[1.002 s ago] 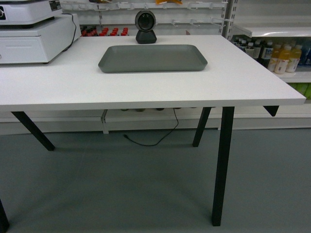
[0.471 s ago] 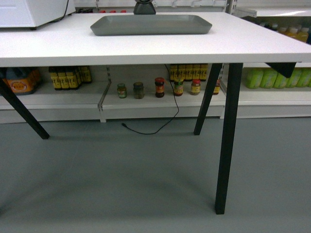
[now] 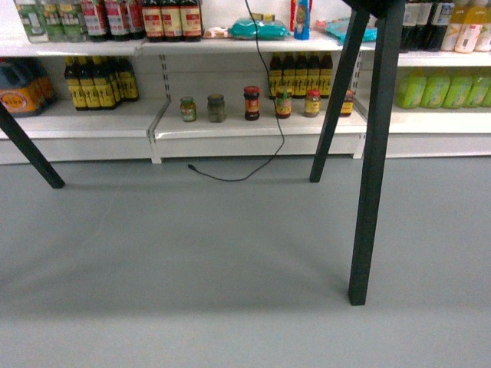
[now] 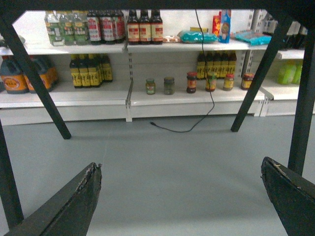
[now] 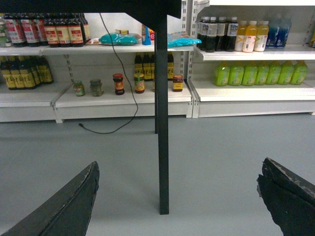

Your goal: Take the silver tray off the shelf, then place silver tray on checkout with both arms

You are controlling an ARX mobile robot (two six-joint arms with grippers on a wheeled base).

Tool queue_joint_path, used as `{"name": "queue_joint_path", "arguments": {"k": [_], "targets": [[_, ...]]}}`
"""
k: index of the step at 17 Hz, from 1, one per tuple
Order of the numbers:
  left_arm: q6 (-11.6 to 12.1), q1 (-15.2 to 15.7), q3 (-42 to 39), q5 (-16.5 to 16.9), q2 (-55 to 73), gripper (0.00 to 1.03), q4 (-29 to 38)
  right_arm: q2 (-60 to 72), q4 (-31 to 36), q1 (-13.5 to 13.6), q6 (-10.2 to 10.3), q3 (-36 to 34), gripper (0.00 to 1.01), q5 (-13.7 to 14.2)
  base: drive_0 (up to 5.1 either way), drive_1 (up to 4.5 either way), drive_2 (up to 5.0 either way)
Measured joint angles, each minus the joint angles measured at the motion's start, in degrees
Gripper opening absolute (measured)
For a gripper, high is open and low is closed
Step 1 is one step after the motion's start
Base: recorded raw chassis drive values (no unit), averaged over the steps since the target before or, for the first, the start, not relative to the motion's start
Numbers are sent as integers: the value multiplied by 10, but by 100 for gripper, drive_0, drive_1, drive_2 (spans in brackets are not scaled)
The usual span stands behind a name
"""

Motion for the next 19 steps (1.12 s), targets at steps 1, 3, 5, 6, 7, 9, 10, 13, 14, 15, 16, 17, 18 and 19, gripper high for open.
{"name": "queue_joint_path", "arguments": {"k": [1,3,5,6,7,9,10,13,14,15,16,17,18,19], "targets": [[0,0,0,0,0,98,-1,0,0,0,0,0,98,0,0,0,0],[0,0,0,0,0,98,0,0,0,0,0,0,98,0,0,0,0],[0,0,0,1,0,98,-3,0,-2,0,0,0,98,1,0,0,0],[0,0,0,0,0,98,-2,0,-1,0,0,0,98,0,0,0,0],[0,0,0,0,0,98,-2,0,-1,0,0,0,98,0,0,0,0],[0,0,0,0,0,98,-2,0,-1,0,0,0,98,0,0,0,0],[0,0,0,0,0,98,-2,0,-1,0,0,0,98,0,0,0,0],[0,0,0,0,0,98,-1,0,-1,0,0,0,98,0,0,0,0],[0,0,0,0,0,98,-1,0,-1,0,0,0,98,0,0,0,0],[0,0,0,0,0,98,-1,0,-1,0,0,0,98,0,0,0,0],[0,0,0,0,0,98,-1,0,-1,0,0,0,98,0,0,0,0],[0,0,0,0,0,98,-1,0,-1,0,0,0,98,0,0,0,0],[0,0,0,0,0,98,-1,0,-1,0,0,0,98,0,0,0,0],[0,0,0,0,0,98,-1,0,-1,0,0,0,98,0,0,0,0]]}}
